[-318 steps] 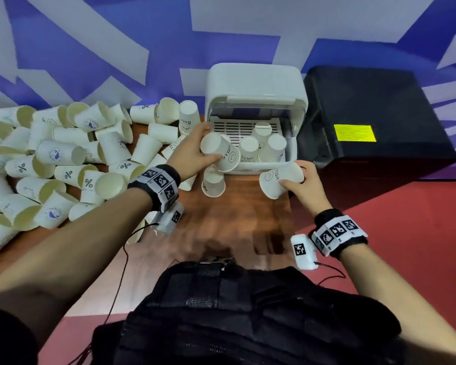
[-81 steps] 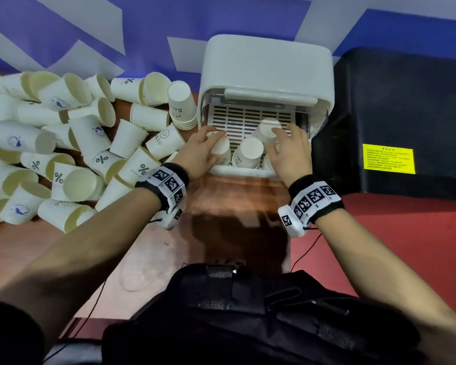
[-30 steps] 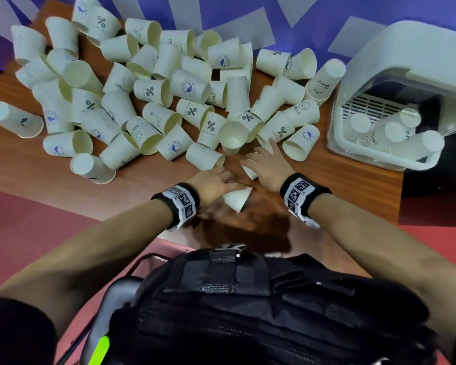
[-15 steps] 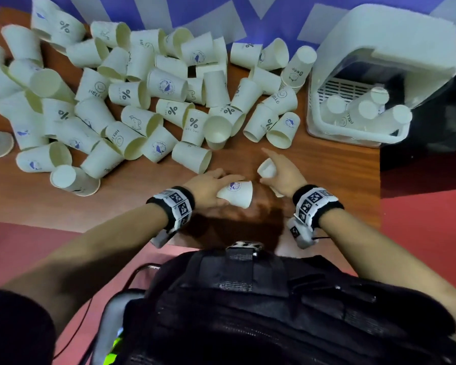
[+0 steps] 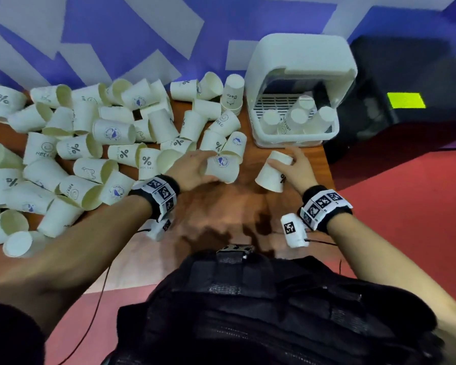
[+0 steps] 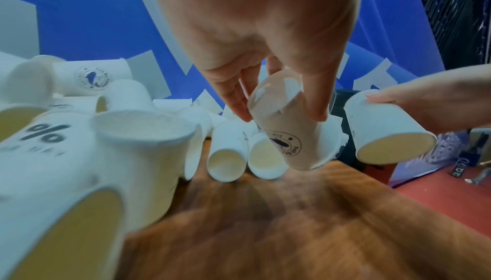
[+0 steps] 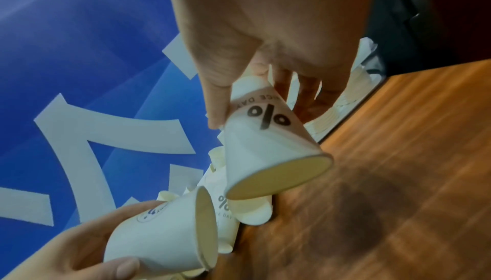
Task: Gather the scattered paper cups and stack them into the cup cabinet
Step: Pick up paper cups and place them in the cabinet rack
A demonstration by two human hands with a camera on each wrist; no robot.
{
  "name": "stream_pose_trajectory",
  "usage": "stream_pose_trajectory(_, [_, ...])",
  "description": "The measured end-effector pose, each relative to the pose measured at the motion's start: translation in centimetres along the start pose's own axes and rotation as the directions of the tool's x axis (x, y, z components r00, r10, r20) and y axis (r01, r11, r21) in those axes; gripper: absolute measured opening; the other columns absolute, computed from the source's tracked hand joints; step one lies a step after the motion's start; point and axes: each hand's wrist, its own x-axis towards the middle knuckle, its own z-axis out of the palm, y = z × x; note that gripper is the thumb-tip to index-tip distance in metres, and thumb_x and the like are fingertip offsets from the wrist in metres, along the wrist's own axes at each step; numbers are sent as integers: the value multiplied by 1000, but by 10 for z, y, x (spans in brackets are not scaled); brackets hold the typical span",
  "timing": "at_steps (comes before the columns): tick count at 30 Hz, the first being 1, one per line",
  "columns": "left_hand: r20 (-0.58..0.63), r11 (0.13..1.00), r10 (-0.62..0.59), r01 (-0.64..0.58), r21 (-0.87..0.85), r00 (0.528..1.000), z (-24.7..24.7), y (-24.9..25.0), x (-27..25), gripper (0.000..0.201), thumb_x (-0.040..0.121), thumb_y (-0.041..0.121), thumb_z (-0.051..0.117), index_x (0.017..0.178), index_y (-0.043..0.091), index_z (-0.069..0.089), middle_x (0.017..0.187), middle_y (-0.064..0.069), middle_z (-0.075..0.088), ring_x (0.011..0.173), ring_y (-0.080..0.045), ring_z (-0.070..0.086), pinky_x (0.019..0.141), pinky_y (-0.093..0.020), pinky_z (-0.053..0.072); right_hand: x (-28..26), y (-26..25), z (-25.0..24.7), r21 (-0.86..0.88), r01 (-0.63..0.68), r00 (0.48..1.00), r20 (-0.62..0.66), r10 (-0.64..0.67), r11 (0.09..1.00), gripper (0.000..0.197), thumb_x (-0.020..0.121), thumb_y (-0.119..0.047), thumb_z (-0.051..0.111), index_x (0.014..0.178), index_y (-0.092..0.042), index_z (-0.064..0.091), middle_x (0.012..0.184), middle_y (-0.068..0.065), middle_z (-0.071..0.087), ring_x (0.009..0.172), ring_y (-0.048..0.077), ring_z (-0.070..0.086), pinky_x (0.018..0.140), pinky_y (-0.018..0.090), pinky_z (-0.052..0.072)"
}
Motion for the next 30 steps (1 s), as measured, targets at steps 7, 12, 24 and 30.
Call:
stream_pose_trajectory(7, [22, 983, 182, -182, 19, 983, 0, 27, 32, 61, 85, 35, 70, 139, 22, 45, 130, -8, 50, 120, -24, 48, 88, -25, 31, 5, 0, -33, 142, 17, 997, -77, -6, 990, 53, 86, -15, 71, 133, -10, 47, 104, -9, 55, 98, 12, 58, 81, 23, 52])
stream_pose_trajectory(12, [-20, 976, 215, -216, -26, 976, 6, 49, 50, 52, 90, 35, 64, 138, 28, 46, 131, -8, 45, 119, -22, 46, 92, -25, 34, 9, 4, -55, 63, 18, 994, -110, -11, 998, 67, 74, -44, 74, 132, -18, 50, 126, 7, 56, 114, 23, 57, 97, 48, 49])
stream_pose_trajectory(24, [-236, 987, 102, -128, -97, 966, 20, 95, 95, 48, 89, 35, 64, 134, 28, 50, 123, -2, 49, 112, -17, 47, 93, -26, 41, 44, 1, -119, -51, 251, 941, -220, -255, 967, 46, 87, -28, 66, 132, -25, 54, 128, 2, 54, 120, 16, 49, 103, 41, 42])
stream_pose_trajectory(30, [-325, 988, 36, -82, -130, 945, 32, 115, 115, 55, 83, 51, 57, 132, 29, 50, 131, -5, 51, 119, -20, 49, 94, -33, 46, 85, -13, -163, -69, 280, 911, -295, -288, 957, 48, 85, -17, 63, 132, -23, 52, 124, 8, 47, 109, 14, 48, 100, 27, 39])
